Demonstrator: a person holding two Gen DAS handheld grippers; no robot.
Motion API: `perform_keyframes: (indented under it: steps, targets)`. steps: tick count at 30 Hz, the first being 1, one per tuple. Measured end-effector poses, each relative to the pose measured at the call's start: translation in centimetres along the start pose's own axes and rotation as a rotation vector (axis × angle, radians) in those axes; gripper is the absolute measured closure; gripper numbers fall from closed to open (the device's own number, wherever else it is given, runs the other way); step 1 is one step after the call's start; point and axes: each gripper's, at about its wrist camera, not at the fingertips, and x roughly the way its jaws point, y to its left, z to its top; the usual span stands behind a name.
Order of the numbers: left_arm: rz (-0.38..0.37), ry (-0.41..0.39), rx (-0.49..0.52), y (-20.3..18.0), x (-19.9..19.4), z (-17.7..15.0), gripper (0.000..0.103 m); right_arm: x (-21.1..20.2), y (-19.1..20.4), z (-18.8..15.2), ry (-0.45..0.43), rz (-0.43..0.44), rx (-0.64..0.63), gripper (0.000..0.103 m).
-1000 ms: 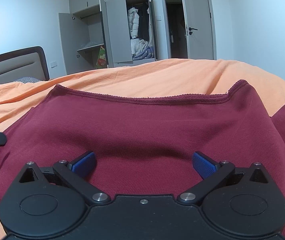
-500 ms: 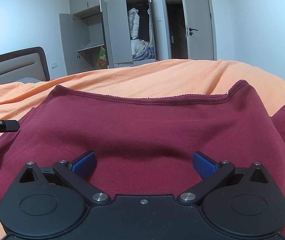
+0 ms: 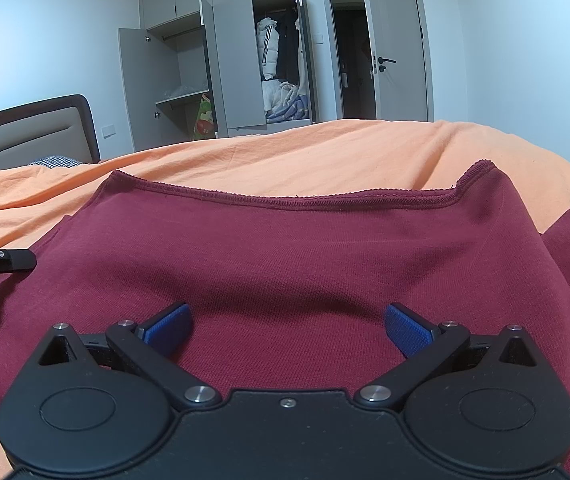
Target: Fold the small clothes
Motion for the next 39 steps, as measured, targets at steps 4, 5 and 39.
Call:
perform_keyframes:
  steps: [4, 5, 39]
  targets:
    - [-0.021, 0.025, 0.000, 0.0, -0.2, 0.4, 0.047, 0.0, 0.0, 0.0, -0.001, 0.000, 0.000, 0.000]
    - [-0.019, 0.028, 0.003, -0.1, -0.3, 0.5, 0.049, 0.0, 0.0, 0.0, -0.001, 0.000, 0.000, 0.000]
    - [-0.185, -0.010, 0.284, -16.1, -4.8, 4.9, 0.093, -3.1, -3.4, 1.8, 0.022, -0.006, 0.036, 0.000]
